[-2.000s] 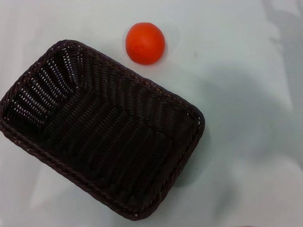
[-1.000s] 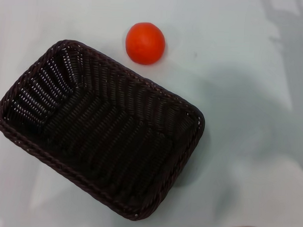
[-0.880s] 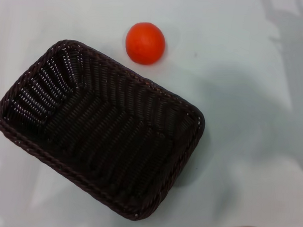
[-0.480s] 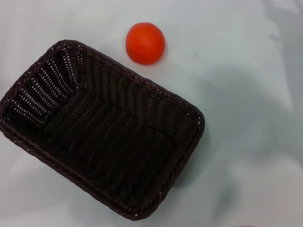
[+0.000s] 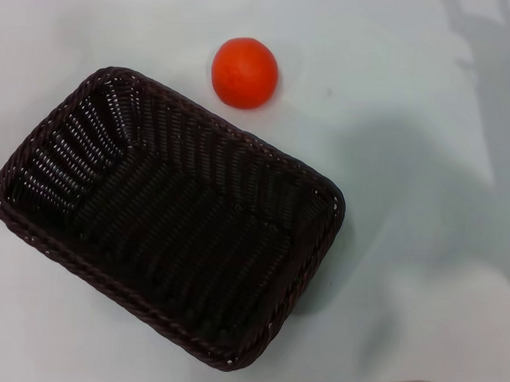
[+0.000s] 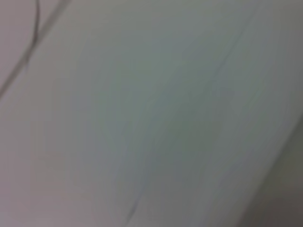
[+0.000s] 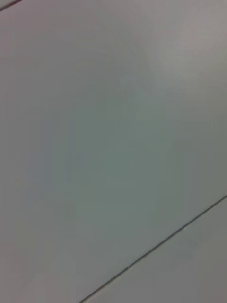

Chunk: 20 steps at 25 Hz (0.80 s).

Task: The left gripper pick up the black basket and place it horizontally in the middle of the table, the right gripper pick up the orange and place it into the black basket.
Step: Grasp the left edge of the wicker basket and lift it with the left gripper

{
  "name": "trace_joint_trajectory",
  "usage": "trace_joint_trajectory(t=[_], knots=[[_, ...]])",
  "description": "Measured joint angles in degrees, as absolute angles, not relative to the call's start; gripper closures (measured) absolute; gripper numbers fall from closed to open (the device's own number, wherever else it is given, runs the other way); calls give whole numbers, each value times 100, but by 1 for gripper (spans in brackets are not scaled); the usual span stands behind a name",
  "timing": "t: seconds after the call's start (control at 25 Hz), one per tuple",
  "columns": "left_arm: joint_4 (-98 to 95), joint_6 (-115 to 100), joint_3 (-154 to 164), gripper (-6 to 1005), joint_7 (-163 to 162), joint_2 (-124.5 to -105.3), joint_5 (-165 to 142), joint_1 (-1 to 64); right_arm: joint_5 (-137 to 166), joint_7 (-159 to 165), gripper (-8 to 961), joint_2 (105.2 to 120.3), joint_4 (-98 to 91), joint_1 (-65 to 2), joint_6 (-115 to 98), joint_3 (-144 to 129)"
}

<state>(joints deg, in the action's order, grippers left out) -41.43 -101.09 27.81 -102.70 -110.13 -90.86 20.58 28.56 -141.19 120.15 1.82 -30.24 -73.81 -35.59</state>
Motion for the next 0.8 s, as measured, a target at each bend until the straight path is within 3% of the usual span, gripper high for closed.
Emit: trace_joint_trajectory(t=[0.12, 0.28, 0.6, 0.8], knots=[[-4771, -10114, 2847, 221, -10885, -10922, -10148, 2284, 2856, -14115, 68, 12015, 182, -3008, -7338, -3559], [-5666, -10029, 3149, 221, -11557, -11018, -11350, 2553, 2855, -14083, 68, 12015, 175, -3006, -7285, -3559], [-7140, -9804, 3655, 220, -12254, -11598, -13429, 3040, 2856, -13974, 68, 12015, 175, -3023, -7229, -3559], [-7413, -9862, 3963, 220, -12437, -11782, -14290, 3305, 2856, -13957, 68, 12017, 188, -2996, -7229, -3559]])
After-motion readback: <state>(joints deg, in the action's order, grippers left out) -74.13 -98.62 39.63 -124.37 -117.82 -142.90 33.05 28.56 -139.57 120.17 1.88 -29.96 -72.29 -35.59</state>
